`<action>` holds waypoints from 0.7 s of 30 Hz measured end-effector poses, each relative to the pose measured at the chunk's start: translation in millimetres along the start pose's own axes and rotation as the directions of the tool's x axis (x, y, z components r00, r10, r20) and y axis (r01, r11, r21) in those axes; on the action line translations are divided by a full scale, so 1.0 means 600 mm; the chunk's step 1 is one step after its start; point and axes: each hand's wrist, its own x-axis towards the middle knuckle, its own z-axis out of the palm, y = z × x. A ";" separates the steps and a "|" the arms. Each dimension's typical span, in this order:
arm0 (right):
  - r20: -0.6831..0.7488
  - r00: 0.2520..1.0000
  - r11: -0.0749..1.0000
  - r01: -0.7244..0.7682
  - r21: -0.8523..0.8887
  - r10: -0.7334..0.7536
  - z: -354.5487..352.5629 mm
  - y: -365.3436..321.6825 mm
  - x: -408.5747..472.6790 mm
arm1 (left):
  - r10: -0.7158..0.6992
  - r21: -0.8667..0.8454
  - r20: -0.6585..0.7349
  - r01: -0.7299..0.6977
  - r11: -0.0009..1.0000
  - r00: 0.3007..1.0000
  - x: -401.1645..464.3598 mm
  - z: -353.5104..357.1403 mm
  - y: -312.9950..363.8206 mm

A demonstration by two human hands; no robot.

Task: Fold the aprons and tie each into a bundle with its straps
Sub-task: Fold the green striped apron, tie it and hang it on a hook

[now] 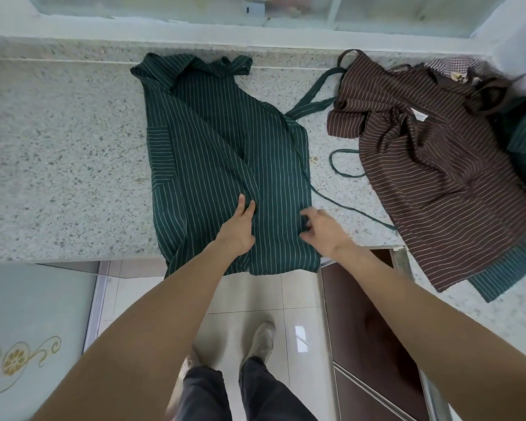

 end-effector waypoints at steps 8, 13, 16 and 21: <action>0.196 0.980 0.999 -0.010 -0.043 0.018 0.021 0.004 0.007 | 0.135 -0.096 -0.415 -0.191 0.977 0.900 -0.042 -0.035 0.073; 0.281 0.946 0.716 -0.308 0.627 0.160 -0.008 0.005 0.010 | 0.316 -0.125 -0.011 -0.315 0.941 0.949 -0.029 0.008 0.119; 0.291 0.921 0.455 -0.381 0.805 0.257 -0.008 0.018 0.022 | 0.271 -0.383 0.302 -0.144 0.913 0.914 -0.013 0.034 0.106; 0.045 0.957 0.806 -0.266 0.529 0.286 0.020 0.019 0.038 | 0.116 -0.437 -0.091 -0.145 0.888 0.989 -0.028 0.015 0.061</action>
